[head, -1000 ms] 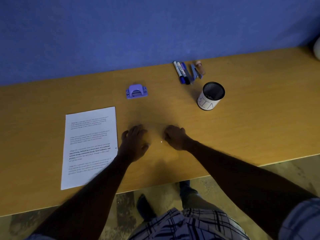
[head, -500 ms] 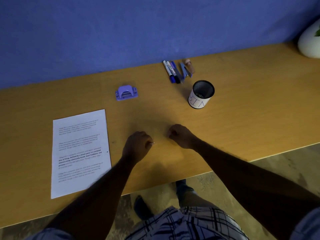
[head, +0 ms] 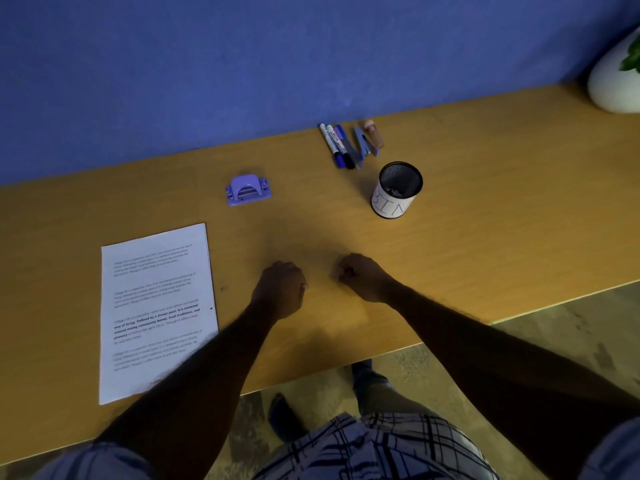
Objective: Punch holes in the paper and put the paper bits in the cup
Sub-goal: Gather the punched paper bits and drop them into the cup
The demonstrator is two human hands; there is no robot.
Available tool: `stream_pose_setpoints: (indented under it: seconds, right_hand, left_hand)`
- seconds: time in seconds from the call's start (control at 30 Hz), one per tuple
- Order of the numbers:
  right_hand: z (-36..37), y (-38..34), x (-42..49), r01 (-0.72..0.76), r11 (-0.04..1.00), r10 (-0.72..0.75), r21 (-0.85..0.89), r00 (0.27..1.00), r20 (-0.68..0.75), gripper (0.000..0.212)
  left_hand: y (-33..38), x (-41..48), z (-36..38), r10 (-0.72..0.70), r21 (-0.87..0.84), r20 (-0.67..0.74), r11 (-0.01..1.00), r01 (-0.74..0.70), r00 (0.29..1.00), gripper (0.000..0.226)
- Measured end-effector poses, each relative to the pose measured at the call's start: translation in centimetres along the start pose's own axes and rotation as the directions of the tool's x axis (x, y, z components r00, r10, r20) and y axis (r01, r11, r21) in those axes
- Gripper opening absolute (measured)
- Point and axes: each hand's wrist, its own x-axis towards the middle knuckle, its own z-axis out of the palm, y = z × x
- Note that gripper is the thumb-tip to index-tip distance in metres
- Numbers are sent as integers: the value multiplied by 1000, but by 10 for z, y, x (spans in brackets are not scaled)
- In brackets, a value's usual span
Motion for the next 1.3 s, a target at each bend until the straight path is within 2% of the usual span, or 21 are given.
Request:
stream_pose_setpoints:
  seconds: [0.1, 0.2, 0.3, 0.57, 0.7, 1.0, 1.3]
  right_hand:
    - [-2, 1, -1, 7, 1000, -7, -6, 1000, -13, 11]
    - [-6, 4, -1, 6, 1000, -6, -7, 999, -39, 4]
    - [-13, 6, -1, -11, 1000, 12, 10, 997, -80, 6]
    - [-60, 17, -12, -14, 1000, 22, 23, 933, -359, 8]
    - [-85, 31, -20, -48, 998, 58, 34, 908, -414, 12]
    - [-152, 41, -17, -68, 995, 94, 67, 825, -558, 11]
    - [-176, 43, -2, -65, 998, 57, 7, 813, -579, 14]
  left_hand:
    - [0, 0, -1, 18, 43, 25, 999, -19, 1000, 21]
    - [1, 3, -8, -33, -101, 25, 994, 35, 999, 20]
    - [11, 16, -24, -33, -188, -16, 982, 30, 999, 21]
    - [63, 93, -92, 57, -168, -170, 982, -86, 984, 20]
    - [96, 136, -123, 47, -177, -244, 980, -92, 969, 21]
    - [153, 181, -138, 68, -215, -217, 970, -116, 974, 22]
    - [149, 181, -136, 95, -108, -124, 988, -109, 988, 25]
